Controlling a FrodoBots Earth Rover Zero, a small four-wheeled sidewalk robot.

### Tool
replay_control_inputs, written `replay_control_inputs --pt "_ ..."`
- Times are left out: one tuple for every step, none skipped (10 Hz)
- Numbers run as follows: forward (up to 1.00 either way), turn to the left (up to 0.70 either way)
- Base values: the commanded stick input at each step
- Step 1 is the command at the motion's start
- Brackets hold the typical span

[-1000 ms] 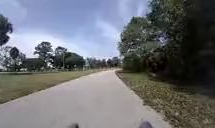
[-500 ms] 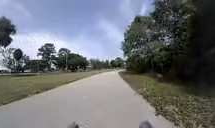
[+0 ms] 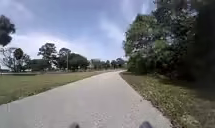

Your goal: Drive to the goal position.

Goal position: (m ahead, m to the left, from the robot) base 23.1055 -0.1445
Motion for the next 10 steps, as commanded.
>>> replay_control_inputs --pt "0.7 0.0" --pt "0.7 0.0" --pt "0.7 0.0" --pt "0.7 0.0" --pt "0.7 0.0" --pt "0.7 0.0" --pt "0.7 0.0" --pt "0.7 0.0" --pt "0.7 0.0" --pt "0.7 0.0"
